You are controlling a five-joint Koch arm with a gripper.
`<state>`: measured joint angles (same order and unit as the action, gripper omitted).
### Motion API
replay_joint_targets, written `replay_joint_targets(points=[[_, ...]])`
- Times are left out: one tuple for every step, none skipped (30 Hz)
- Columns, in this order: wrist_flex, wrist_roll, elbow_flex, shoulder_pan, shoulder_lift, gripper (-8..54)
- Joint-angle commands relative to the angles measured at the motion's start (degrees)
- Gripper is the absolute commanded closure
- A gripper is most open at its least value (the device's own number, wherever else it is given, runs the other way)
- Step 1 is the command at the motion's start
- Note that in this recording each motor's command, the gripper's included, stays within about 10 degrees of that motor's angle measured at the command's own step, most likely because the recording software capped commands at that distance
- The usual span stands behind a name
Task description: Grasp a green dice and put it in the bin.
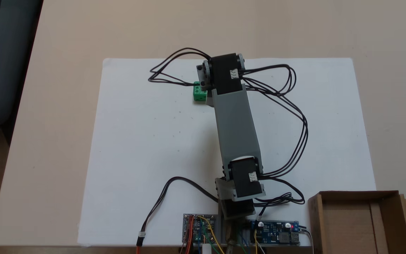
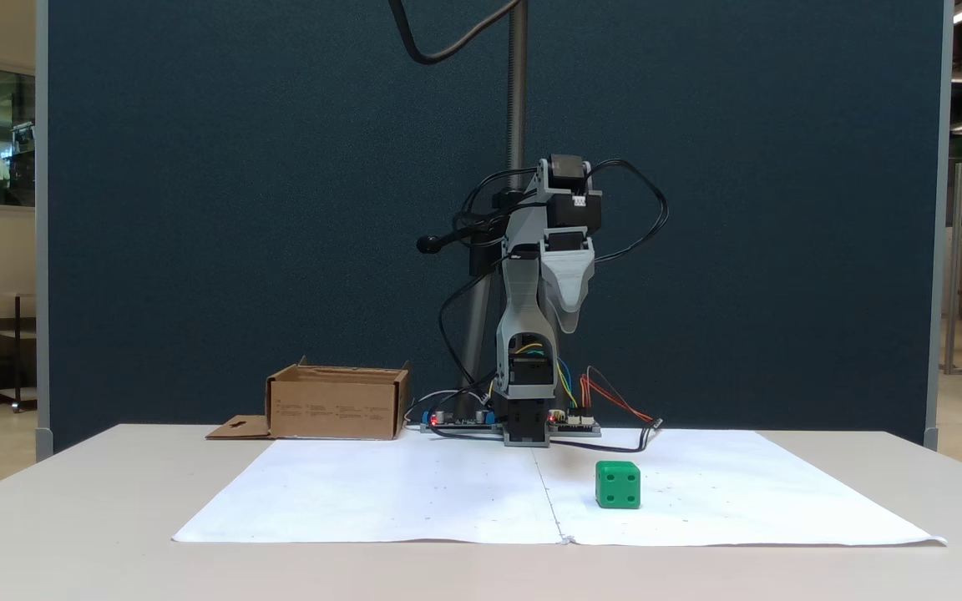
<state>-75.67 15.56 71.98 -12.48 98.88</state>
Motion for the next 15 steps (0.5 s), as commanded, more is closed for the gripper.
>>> replay_joint_targets(points=[[-4.22,4.31,-3.43,-1.14,-0.88,-0.4],[-4.13,4.57,-4.04,-1.14,-1.76,-0.5],[-3.96,4.57,-4.57,-1.14,-2.81,-0.9],[-3.52,4.57,-4.92,-1.14,-3.87,-1.0],[-2.81,4.57,-5.1,-1.14,-4.48,-1.1],[-2.11,4.66,-5.1,-1.14,-5.45,-1.1],[-1.32,4.83,-5.1,-1.14,-6.24,-1.1],[-0.62,4.92,-5.1,-1.14,-6.86,-1.1],[0.44,4.92,-5.1,-1.14,-7.82,-1.1],[1.32,5.1,-5.1,-1.14,-8.53,-1.1],[2.11,5.36,-5.1,-1.14,-9.23,-1.1],[2.55,5.63,-5.1,-1.14,-9.93,-1.2],[2.72,5.8,-5.1,-1.14,-10.63,-1.2],[3.25,6.06,-5.1,-1.14,-11.25,-1.2],[3.6,6.33,-5.1,-1.14,-11.95,-1.2]])
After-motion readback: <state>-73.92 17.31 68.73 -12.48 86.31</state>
